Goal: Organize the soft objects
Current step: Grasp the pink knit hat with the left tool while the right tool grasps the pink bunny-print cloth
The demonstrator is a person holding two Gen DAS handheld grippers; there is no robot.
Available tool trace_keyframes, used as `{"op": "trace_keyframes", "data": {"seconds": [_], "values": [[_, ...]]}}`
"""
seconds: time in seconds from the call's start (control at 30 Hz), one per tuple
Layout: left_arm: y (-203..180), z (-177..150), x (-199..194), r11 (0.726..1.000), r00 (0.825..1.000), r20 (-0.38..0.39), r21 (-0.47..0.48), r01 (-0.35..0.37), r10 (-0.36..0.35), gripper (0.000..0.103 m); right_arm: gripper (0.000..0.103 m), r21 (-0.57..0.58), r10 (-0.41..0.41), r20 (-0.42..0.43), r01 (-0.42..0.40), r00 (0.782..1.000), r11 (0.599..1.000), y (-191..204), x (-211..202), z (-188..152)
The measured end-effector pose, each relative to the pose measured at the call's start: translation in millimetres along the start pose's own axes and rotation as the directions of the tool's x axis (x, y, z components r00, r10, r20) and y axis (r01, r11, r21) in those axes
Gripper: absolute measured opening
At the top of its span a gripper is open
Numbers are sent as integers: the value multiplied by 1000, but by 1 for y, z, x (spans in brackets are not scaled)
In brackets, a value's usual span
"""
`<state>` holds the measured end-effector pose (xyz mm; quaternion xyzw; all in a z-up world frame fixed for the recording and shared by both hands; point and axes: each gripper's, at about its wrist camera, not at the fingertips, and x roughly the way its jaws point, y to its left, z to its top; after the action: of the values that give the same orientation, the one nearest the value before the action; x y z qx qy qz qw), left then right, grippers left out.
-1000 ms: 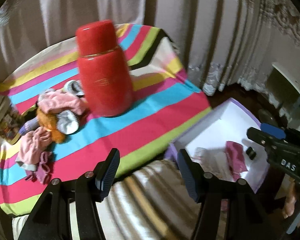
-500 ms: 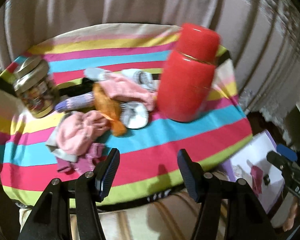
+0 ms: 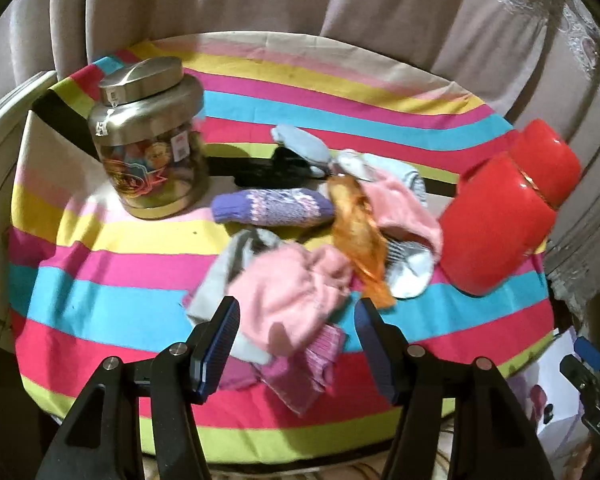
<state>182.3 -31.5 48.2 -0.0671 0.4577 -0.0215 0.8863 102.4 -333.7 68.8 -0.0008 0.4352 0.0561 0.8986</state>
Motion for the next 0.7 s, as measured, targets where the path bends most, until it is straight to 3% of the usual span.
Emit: {"op": "trace_keyframes", "data": {"seconds": [0.5, 0.57, 0.6, 0.7], "values": [[-28, 3, 65, 973, 992, -87, 219, -72, 93, 60, 68, -100, 58, -21, -60, 998, 993, 56, 58, 39], [-32, 0, 70, 964, 992, -79, 253, -78, 101, 50, 69, -113, 62, -20, -64, 998, 992, 61, 63, 42], [-32, -1, 72, 963, 992, -80, 259, -74, 98, 41, 70, -121, 63, -20, -65, 998, 991, 65, 66, 43], [-30, -2, 75, 965, 995, -71, 257, -50, 70, 29, 70, -136, 64, -27, -67, 998, 988, 73, 74, 46]]}}
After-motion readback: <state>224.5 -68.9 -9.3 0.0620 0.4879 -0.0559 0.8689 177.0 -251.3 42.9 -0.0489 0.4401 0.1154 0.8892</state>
